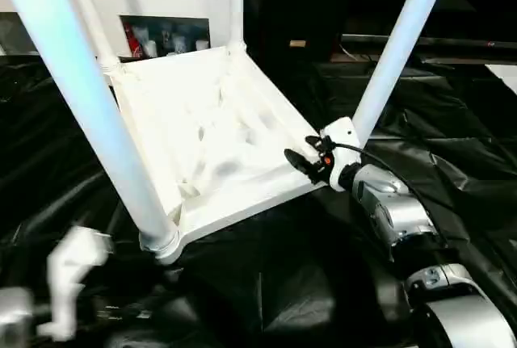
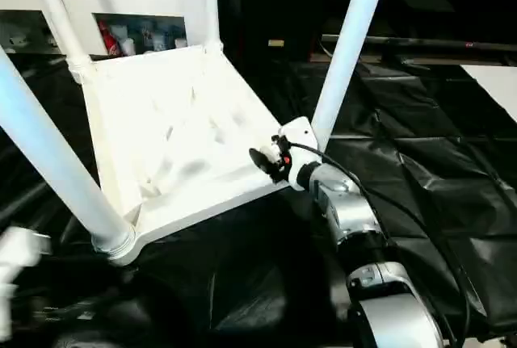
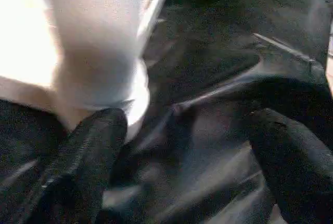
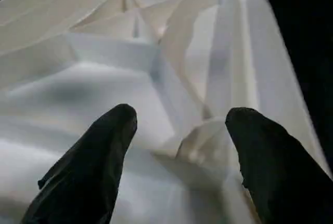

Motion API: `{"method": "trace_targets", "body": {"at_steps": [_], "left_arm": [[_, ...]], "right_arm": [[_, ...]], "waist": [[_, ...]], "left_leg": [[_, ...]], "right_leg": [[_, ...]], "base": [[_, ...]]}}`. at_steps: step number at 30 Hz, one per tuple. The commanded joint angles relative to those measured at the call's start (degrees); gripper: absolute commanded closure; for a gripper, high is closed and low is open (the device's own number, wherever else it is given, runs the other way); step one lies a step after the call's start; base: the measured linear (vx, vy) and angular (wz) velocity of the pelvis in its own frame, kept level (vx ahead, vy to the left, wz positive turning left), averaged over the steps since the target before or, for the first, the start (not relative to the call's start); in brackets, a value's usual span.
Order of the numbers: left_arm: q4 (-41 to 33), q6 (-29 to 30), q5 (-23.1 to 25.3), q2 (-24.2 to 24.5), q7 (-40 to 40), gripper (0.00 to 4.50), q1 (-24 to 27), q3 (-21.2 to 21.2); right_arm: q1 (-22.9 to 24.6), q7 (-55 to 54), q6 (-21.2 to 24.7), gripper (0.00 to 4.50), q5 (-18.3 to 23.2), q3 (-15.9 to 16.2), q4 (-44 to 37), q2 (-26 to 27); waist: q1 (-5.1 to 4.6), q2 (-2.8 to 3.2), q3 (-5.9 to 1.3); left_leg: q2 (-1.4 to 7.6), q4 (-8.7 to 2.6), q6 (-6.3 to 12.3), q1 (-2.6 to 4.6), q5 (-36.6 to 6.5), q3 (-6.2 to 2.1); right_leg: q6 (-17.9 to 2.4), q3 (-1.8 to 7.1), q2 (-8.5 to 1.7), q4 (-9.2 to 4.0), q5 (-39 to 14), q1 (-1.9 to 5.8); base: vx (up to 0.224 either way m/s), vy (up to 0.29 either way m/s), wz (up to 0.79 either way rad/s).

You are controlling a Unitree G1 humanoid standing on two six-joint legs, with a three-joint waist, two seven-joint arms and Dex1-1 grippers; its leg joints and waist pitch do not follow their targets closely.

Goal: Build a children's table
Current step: Rotate table base

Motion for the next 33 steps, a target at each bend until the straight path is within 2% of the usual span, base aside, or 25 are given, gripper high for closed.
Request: {"method": "trace_targets", "body": {"at_steps": [1, 3, 4, 7, 9, 11, 12, 13, 14, 15, 16, 18, 19, 20, 21, 23, 25, 27, 28, 29, 30, 32, 33], "left_arm": [[0.2, -1.2, -0.9, 0.7, -0.9, 0.07, -0.2, 2.3], [1.3, -2.9, -2.2, 0.2, 0.5, 0.07, -2.7, 3.7], [1.4, -2.9, -2.3, 0.1, 0.6, 0.07, -2.9, 3.7], [2.2, -4.1, -4.2, -1.7, 2.5, 0.07, -6.9, 3.5], [2.3, -4.4, -4.5, -2.2, 2.9, 0.07, -7.9, 3.3], [2.4, -4.4, -5.8, -4.0, 3.8, 0.07, -10.2, 2.4], [2.5, -4.7, -6.3, -5.9, 4.5, 0.07, -12.9, 0.4], [2.8, -5.3, -6.2, -7.5, 4.9, 0.07, -15.3, -2.2], [2.8, -5.3, -6.4, -8.2, 5.3, 0.07, -16.4, -3.1], [2.8, -5.3, -6.4, -8.3, 5.4, 0.07, -16.5, -3.3], [2.7, -5.1, -6.8, -8.7, 5.6, 0.07, -17.1, -3.7], [1.1, -3.1, -9.0, -11.4, 7.0, 0.07, -21.1, -7.4], [1.1, -3.1, -9.0, -11.4, 7.0, 0.07, -21.1, -7.4], [-0.1, -1.6, -10.2, -12.3, 7.1, 0.07, -22.5, -9.3], [-0.1, -1.6, -10.2, -12.3, 7.1, 0.07, -22.5, -9.3], [-1.3, -0.2, -11.3, -12.7, 6.8, 0.07, -23.3, -11.1], [-2.6, 1.5, -12.1, -13.0, 6.4, 0.07, -24.1, -13.4], [-3.5, 2.9, -13.0, -13.3, 6.6, 0.07, -25.1, -16.1], [-3.6, 3.0, -13.0, -13.3, 6.6, 0.07, -25.3, -16.5], [-3.6, 3.2, -13.1, -13.3, 6.7, 0.07, -25.6, -17.0], [-3.6, 3.3, -12.8, -13.3, 6.7, 0.07, -25.9, -18.0], [-2.5, 2.5, -11.2, -13.7, 6.9, 0.07, -27.0, -19.7], [-2.5, 2.5, -11.1, -13.7, 7.0, 0.07, -27.0, -19.7]], "right_arm": [[1.0, 0.8, -0.1, 1.25, 0.6, -0.1, -2.2, -1.3], [4.2, 2.4, 1.7, 1.25, 1.1, 0.2, -6.9, -2.3], [4.3, 2.4, 1.8, 1.25, 1.1, 0.3, -7.1, -2.3], [8.0, 2.8, 4.4, 1.25, 0.8, 0.9, -11.5, -3.5], [8.6, 2.6, 4.7, 1.25, 0.7, 0.9, -12.1, -3.7], [10.3, 1.5, 5.1, 1.25, 0.7, 0.2, -13.7, -3.8], [12.3, 0.1, 5.3, 1.25, 0.6, -0.6, -15.5, -3.9], [13.7, -1.9, 6.4, 1.25, 0.4, -1.4, -17.2, -3.8], [13.9, -3.3, 7.3, 1.25, 0.2, -1.9, -17.5, -3.6], [13.9, -3.5, 7.5, 1.25, 0.1, -2.0, -17.5, -3.6], [14.0, -4.4, 8.1, 1.25, 0.0, -2.3, -17.7, -3.5], [13.4, -10.7, 10.5, 1.25, -2.0, -3.8, -16.2, -3.3], [13.4, -10.7, 10.5, 1.25, -2.0, -3.8, -16.2, -3.3], [12.6, -12.6, 10.2, 1.25, -2.7, -4.0, -14.5, -3.1], [12.6, -12.6, 10.2, 1.25, -2.7, -4.0, -14.5, -3.1], [11.8, -13.1, 9.8, 1.25, -3.2, -3.6, -13.2, -3.0], [10.9, -13.5, 9.7, 1.25, -4.1, -2.6, -11.9, -2.8], [9.9, -14.7, 10.1, 1.25, -5.4, -1.4, -11.3, -2.9], [9.8, -14.9, 10.1, 1.25, -5.6, -1.3, -11.3, -2.9], [9.6, -15.2, 10.0, 1.25, -5.8, -1.1, -11.4, -2.9], [9.3, -16.1, 9.4, 1.25, -5.2, -2.2, -12.5, -2.6], [8.5, -19.2, 9.0, 1.25, -3.8, -5.5, -14.0, -2.1], [8.5, -19.4, 8.9, 1.25, -3.8, -5.6, -14.0, -2.1]], "waist": [[-0.14, 0.99, -2.57], [-0.06, 0.89, -2.52], [0.06, 0.89, -2.53], [-0.03, 0.83, -2.59], [-0.02, 0.81, -2.71], [-0.05, 0.71, -2.66], [-0.03, 0.69, -2.68], [0.16, 1.03, -2.76], [0.4, 0.92, -2.84], [0.15, 0.6, -2.87], [0.16, 0.59, -2.88], [0.1, 0.62, -2.83], [0.16, 0.57, -2.81], [0.15, 0.61, -2.81], [0.02, 0.52, -2.82], [-0.08, 0.35, -2.75], [-0.25, 0.18, -2.81], [-0.38, -0.41, -2.77], [-0.32, -0.49, -2.79], [-0.33, -0.41, -2.84], [-0.41, -0.65, -2.88], [-0.44, -0.47, -3.03], [-0.42, -0.57, -3.0]], "left_leg": [[2.17, -4.79, -0.86, 1.27, -18.9, -0.59], [2.14, -4.82, -0.8, 1.28, -19.4, -0.62], [2.11, -4.77, -0.74, 1.45, -19.5, -0.54], [2.15, -4.93, -1.21, 1.27, -19.4, -0.72], [2.08, -4.78, -1.49, 1.31, -19.6, -0.69], [2.05, -4.78, -1.51, 1.26, -19.7, -0.63], [2.02, -4.68, -1.54, 1.39, -19.7, -0.6], [2.11, -4.72, -1.91, 1.57, -19.2, -0.6], [2.05, -4.52, -2.04, 2.02, -19.6, -0.43], [1.94, -4.74, -2.05, 1.15, -18.7, -0.7], [1.93, -4.73, -2.09, 1.01, -18.6, -0.73], [1.81, -4.44, -2.61, 1.51, -19.5, -0.59], [1.79, -4.41, -2.63, 1.59, -19.9, -0.53], [1.71, -4.33, -2.78, 1.44, -20.1, -0.61], [1.7, -4.37, -2.81, 1.32, -20.1, -0.63], [1.6, -4.25, -2.73, 1.39, -20.7, -0.62], [1.64, -4.26, -2.78, 1.19, -20.3, -0.77], [1.59, -4.21, -2.68, 1.1, -20.3, -0.74], [1.53, -4.25, -2.61, 0.91, -19.6, -0.83], [1.62, -4.18, -2.71, 1.08, -19.5, -0.78], [1.61, -4.14, -2.69, 1.03, -19.3, -0.71], [1.59, -4.07, -2.82, 1.25, -19.1, -0.64], [1.63, -4.1, -2.83, 1.23, -18.7, -0.62]], "right_leg": [[-10.0, 2.69, -3.32, -3.98, -16.6, 1.38], [-9.5, 2.76, -3.31, -4.15, -17.5, 1.46], [-9.3, 2.88, -3.29, -4.14, -17.5, 1.3], [-9.2, 2.81, -3.37, -4.07, -18.0, 1.55], [-9.3, 2.86, -3.46, -4.08, -18.2, 1.53], [-9.0, 2.88, -3.46, -4.23, -18.7, 1.57], [-9.0, 2.92, -3.49, -4.35, -19.2, 1.44], [-8.5, 2.97, -3.41, -4.44, -18.6, 1.42], [-8.9, 2.97, -3.28, -4.35, -17.9, 1.02], [-8.8, 2.89, -3.35, -3.97, -17.6, 1.82], [-8.6, 2.87, -3.36, -3.91, -17.9, 1.88], [-8.1, 2.93, -3.36, -4.21, -20.5, 1.36], [-7.9, 2.93, -3.36, -4.33, -21.1, 1.28], [-7.6, 2.92, -3.43, -4.28, -21.9, 1.37], [-7.3, 2.87, -3.42, -4.31, -22.3, 1.45], [-6.6, 2.8, -3.35, -4.62, -24.2, 1.27], [-6.1, 2.66, -3.37, -4.45, -24.9, 1.44], [-5.5, 2.61, -3.35, -4.57, -26.0, 1.43], [-5.1, 2.6, -3.46, -4.48, -26.4, 1.61], [-5.0, 2.63, -3.39, -4.49, -26.0, 1.41], [-4.9, 2.64, -3.35, -4.52, -25.6, 1.43], [-5.0, 2.72, -3.21, -4.35, -23.7, 1.29], [-5.2, 2.73, -3.15, -4.32, -22.8, 1.3]], "base": [[0.0, 0.0, 0.0], [0.0, 0.0, 0.0], [0.0, 0.0, 0.0], [0.0, 0.0, 0.0], [0.0, 0.0, 0.0], [0.0, 0.0, 0.0], [0.0, 0.0, 0.0], [0.0, 0.0, 0.0], [0.0, 0.0, 0.0], [0.0, 0.0, 0.0], [0.0, 0.0, 0.0], [0.0, 0.0, 0.0], [0.0, 0.0, 0.0], [0.0, 0.0, 0.0], [0.0, 0.0, 0.0], [0.0, 0.0, 0.0], [0.0, 0.0, 0.0], [0.0, 0.0, 0.0], [0.0, 0.0, 0.0], [0.0, 0.0, 0.0], [0.0, 0.0, 0.0], [0.0, 0.0, 0.0], [0.0, 0.0, 0.0]]}}
